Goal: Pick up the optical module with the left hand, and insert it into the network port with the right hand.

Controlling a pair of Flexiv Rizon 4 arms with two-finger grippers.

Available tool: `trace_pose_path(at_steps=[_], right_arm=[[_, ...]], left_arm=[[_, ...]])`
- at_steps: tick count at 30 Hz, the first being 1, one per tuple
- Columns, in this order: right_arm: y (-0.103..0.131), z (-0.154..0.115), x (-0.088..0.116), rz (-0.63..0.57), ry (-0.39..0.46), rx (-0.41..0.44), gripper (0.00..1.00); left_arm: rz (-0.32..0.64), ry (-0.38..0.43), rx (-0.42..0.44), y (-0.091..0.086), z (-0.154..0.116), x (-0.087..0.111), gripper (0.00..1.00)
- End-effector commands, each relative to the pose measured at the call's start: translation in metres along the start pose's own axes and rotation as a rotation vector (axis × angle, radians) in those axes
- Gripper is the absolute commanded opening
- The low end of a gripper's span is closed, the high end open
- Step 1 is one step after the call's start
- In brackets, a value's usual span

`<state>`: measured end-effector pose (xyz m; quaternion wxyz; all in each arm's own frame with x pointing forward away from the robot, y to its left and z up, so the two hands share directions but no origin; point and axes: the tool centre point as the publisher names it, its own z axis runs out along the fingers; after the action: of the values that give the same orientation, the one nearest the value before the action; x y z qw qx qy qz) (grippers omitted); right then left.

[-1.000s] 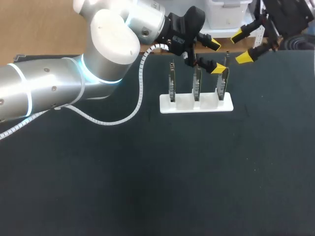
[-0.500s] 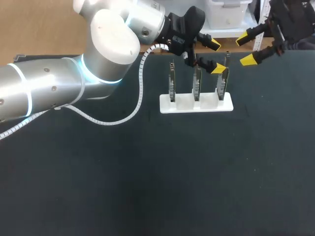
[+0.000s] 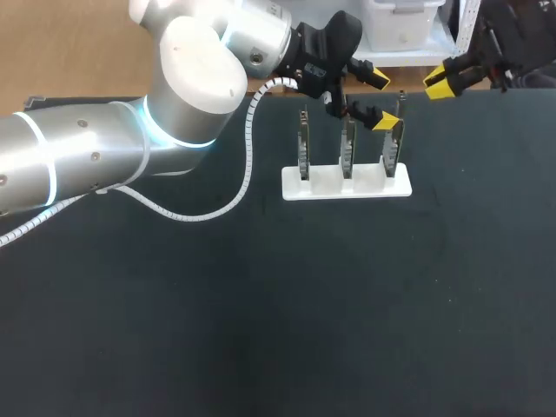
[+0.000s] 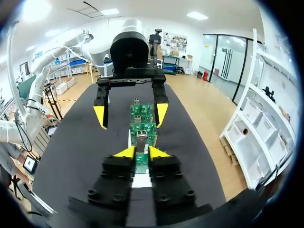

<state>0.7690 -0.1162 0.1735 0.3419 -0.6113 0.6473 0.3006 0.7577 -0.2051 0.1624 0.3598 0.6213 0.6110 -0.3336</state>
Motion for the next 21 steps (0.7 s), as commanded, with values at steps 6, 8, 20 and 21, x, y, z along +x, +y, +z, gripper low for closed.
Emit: trace_pose_path(at_steps=[6, 8, 20, 21], right_arm=[[0.002, 0.002, -0.005, -0.015, -0.002, 0.014, 0.00], [0.003, 0.002, -0.007, -0.020, -0.003, 0.018, 0.00], [0.000, 0.006, -0.027, -0.074, -0.020, 0.019, 0.00], [-0.001, 0.007, -0.029, -0.079, -0.021, 0.015, 0.00]], left_arm=[[0.001, -0.001, -0.002, 0.000, 0.000, 0.001, 1.00], [0.001, -0.001, -0.002, 0.000, 0.000, 0.001, 1.00], [0.001, -0.001, -0.002, 0.000, 0.000, 0.001, 1.00], [0.001, -0.001, -0.002, 0.000, 0.000, 0.001, 1.00]])
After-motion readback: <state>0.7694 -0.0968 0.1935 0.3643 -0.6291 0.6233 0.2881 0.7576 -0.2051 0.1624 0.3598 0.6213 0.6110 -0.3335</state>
